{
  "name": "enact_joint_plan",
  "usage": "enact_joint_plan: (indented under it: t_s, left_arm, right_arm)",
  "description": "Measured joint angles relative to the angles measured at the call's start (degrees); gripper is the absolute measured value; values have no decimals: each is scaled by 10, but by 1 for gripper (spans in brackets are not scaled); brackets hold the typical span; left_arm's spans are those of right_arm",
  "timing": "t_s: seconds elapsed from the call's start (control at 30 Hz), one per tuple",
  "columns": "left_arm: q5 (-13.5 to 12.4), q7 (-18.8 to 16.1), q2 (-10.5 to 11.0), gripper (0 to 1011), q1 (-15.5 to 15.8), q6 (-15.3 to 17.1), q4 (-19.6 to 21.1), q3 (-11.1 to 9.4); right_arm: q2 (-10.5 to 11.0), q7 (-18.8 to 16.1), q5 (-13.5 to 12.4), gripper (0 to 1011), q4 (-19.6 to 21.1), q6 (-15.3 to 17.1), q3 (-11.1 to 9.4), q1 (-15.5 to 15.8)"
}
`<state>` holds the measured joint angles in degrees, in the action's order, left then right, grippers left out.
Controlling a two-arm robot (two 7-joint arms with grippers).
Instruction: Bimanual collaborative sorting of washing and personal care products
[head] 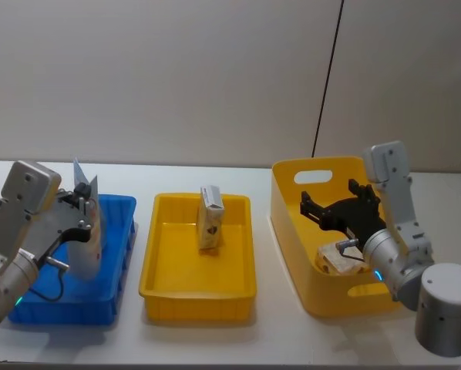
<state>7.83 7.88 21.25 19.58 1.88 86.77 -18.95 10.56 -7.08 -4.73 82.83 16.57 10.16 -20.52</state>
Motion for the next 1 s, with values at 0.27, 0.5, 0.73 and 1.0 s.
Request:
enact_joint_plan:
  t_s: [0.27, 0.5, 0.73, 1.0]
  left_arm:
    - [-7, 1, -1, 0, 1, 4, 17, 2]
    - [-10, 16, -4, 0, 15, 6, 27, 1]
    - [-8, 37, -11, 0, 37, 6, 28, -5]
    - [-3, 68, -27, 0, 73, 2, 16, -17]
  right_arm:
    - [0, 0, 0, 1004, 0, 0, 0, 0]
    - [0, 0, 0, 1004, 0, 0, 0, 0]
    - [0, 0, 0, 1004, 0, 0, 0, 0]
    - [0, 0, 0, 1004, 0, 0, 0, 0]
